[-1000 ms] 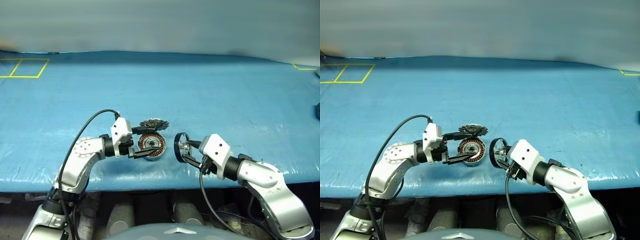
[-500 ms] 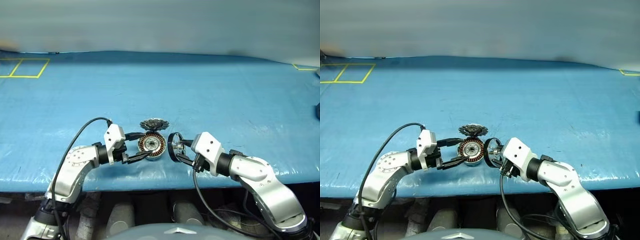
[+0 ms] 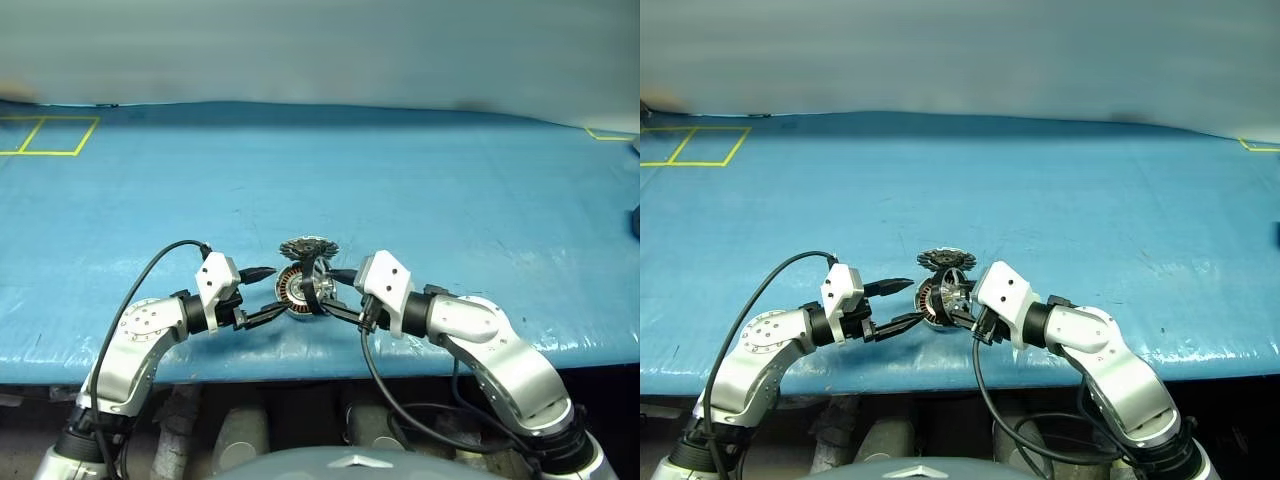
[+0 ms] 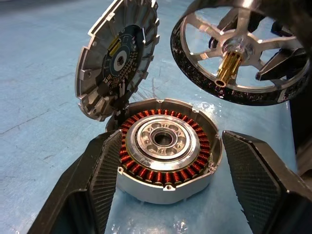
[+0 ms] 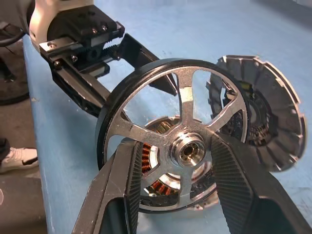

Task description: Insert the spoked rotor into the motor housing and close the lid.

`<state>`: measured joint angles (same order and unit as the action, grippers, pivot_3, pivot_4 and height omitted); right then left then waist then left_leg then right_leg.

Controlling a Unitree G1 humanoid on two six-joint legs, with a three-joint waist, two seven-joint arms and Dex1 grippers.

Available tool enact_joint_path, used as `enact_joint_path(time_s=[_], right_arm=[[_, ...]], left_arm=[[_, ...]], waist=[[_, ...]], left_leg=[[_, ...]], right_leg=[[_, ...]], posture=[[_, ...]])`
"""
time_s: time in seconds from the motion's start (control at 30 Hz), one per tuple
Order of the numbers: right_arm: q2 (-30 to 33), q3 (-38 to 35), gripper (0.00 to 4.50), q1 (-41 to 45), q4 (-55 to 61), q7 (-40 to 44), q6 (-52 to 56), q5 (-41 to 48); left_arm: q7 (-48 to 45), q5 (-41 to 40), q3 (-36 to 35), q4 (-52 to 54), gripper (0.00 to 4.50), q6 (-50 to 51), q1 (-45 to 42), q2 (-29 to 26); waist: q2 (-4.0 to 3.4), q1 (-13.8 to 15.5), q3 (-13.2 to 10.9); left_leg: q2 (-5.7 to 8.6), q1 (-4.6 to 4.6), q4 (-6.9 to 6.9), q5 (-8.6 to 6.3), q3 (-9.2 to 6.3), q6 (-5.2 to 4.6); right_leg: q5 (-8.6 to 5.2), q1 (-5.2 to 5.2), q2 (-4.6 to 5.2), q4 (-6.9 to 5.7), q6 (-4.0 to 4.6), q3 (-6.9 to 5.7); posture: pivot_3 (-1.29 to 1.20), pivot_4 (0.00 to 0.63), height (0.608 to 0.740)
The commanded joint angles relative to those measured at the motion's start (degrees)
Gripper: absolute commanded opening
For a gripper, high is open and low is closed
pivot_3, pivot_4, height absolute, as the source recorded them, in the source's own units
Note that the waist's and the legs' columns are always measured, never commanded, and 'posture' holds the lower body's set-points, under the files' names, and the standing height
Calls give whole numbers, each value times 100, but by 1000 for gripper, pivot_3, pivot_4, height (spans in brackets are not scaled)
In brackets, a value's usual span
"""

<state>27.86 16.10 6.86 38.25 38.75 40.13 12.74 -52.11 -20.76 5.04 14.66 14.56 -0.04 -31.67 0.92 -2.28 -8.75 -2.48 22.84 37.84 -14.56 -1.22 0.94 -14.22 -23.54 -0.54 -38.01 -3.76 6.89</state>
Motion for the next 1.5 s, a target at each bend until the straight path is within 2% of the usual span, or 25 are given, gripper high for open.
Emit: enact_joint_path(time_s=[0.03,0.5,1.0,1.5], right_arm=[[-92,101,1770,233,-204,-75,-196,-43],[10,465,1770,575,-709,-50,-663,-481],[311,892,1770,858,-881,408,-946,-844],[140,778,1770,966,-964,267,-962,-968]], left_arm=[[44,-25,-68,153,3515,-64,-47,9],[81,-33,-26,238,3515,-58,25,13],[104,-26,27,285,3515,-22,-8,27],[131,14,100,192,3515,-77,-63,67]], waist=[[0,3,0],[-1,-11,0],[-1,-4,0],[-1,-2,0]], left_leg=[[1,0,0,0,0,0],[0,2,-2,0,0,0],[0,3,-2,0,0,0],[0,3,-2,0,0,0]], right_leg=[[0,0,1,0,0,0],[1,-4,0,0,-2,0],[2,-5,1,-1,-2,-2],[2,-5,0,-1,-2,-2]], posture=[[0,150,740],[0,150,740],[0,150,740],[0,150,740]])
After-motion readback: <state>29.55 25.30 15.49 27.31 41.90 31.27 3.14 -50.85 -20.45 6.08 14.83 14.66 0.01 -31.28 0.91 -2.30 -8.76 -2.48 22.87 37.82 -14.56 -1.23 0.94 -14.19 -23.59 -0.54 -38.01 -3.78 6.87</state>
